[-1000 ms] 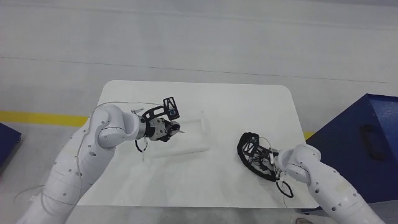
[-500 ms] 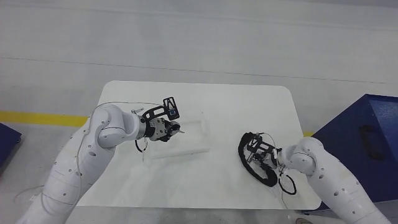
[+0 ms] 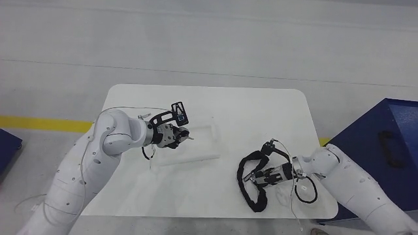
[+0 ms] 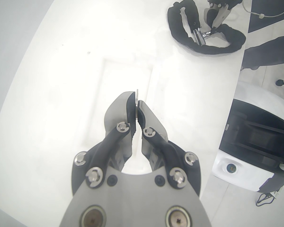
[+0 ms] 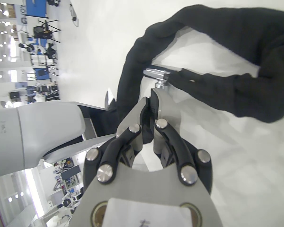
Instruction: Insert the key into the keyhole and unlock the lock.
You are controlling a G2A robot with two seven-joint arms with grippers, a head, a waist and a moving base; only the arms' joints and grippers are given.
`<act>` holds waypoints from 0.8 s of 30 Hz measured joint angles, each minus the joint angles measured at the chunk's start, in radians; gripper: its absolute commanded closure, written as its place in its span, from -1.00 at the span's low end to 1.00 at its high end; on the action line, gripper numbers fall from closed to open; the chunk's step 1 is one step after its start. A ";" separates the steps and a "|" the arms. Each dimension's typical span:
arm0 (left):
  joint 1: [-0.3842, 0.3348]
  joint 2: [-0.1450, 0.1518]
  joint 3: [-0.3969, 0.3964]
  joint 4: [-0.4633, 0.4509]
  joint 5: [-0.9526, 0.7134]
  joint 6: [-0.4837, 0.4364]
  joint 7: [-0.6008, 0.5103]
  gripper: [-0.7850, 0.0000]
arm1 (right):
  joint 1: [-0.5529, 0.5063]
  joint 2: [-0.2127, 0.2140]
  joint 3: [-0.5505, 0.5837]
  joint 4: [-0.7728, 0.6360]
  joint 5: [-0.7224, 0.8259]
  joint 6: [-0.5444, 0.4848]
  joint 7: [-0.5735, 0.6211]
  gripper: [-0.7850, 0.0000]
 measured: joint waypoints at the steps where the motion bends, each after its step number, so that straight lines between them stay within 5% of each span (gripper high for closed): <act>1: 0.000 0.000 0.000 0.000 0.000 0.000 0.000 1.00 | 0.000 0.000 0.009 0.000 -0.012 0.000 0.000 1.00; 8: 0.000 0.000 0.000 0.000 0.000 0.000 0.000 1.00 | 0.054 0.042 -0.056 0.030 -0.008 -0.083 -0.083 1.00; 15: 0.000 0.000 0.000 0.000 0.000 0.000 0.000 1.00 | 0.147 0.129 -0.094 -0.006 -0.317 -0.282 -0.296 1.00; 17: 0.000 0.000 0.000 0.000 0.000 0.000 0.000 1.00 | 0.145 0.137 -0.084 -0.039 -0.335 -0.280 -0.302 0.18; 18: 0.000 0.000 0.000 0.000 0.000 0.000 0.000 1.00 | 0.145 0.137 -0.084 -0.038 -0.333 -0.279 -0.301 -1.00; 24: 0.000 0.000 0.000 0.000 0.000 0.000 0.000 1.00 | 0.145 0.136 -0.085 -0.034 -0.330 -0.279 -0.300 -1.00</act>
